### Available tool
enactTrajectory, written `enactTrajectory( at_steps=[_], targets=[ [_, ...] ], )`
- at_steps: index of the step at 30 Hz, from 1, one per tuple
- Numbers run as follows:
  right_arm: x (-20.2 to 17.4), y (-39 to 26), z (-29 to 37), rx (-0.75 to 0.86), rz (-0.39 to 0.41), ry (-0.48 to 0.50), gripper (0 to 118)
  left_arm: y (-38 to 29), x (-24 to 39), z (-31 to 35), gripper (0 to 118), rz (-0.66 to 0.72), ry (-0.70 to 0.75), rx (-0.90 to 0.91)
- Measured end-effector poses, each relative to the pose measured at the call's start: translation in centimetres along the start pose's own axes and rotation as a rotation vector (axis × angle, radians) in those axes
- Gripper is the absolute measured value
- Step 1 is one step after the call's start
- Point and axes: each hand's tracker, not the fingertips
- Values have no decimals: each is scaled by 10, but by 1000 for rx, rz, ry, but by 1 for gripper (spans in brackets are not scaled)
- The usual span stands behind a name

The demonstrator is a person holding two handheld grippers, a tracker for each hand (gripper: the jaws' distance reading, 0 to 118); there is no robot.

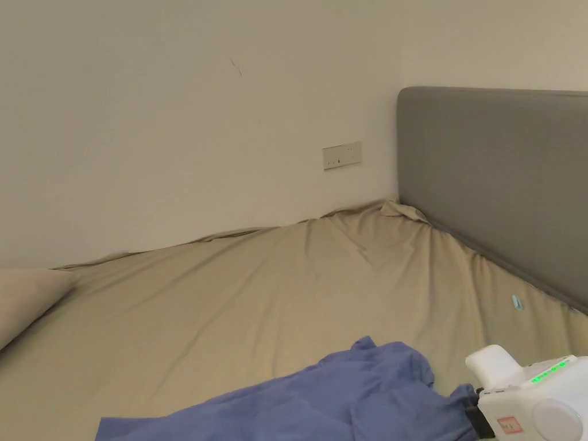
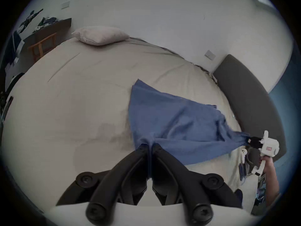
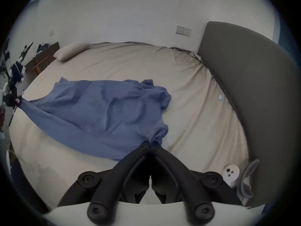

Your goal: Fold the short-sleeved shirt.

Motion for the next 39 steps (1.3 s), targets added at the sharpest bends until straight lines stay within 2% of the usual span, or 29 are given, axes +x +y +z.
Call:
enactTrajectory(
  at_steps=[3, 8, 16, 18, 23, 29, 32, 34, 36, 39],
  targets=[
    [8, -30, 28, -31, -5, 35, 2, -25, -7, 37, 1, -4, -15, -7],
    [4, -86, 67, -83, 62, 40, 2, -79, -4, 74, 1, -57, -25, -90],
    [-15, -152, 77, -210, 123, 33, 2, -148, -18, 69, 1, -16, 31, -223],
    [-18, -160, 71, -230, 117, 38, 2, -160, -18, 59, 1, -11, 74, -249],
    [-19, -173, 50, -324, 105, 43, 2, -177, -5, 34, 1, -118, 184, -324],
    [-13, -183, 6, -511, 62, 69, 2, -187, -4, -3, 1, -195, 268, -408],
    [-7, -182, -3, -510, 17, 76, 2, -188, -6, -10, 1, -181, 269, -416],
    [-8, -179, -3, -519, 18, 73, 2, -187, -14, -17, 1, -183, 273, -416],
    [-11, -184, -5, -508, 50, 60, 2, -189, -15, -22, 6, -191, 279, -425],
    [-10, -182, 0, -482, 31, 50, 8, -184, -7, -16, 15, -224, 283, -415]
  ],
)
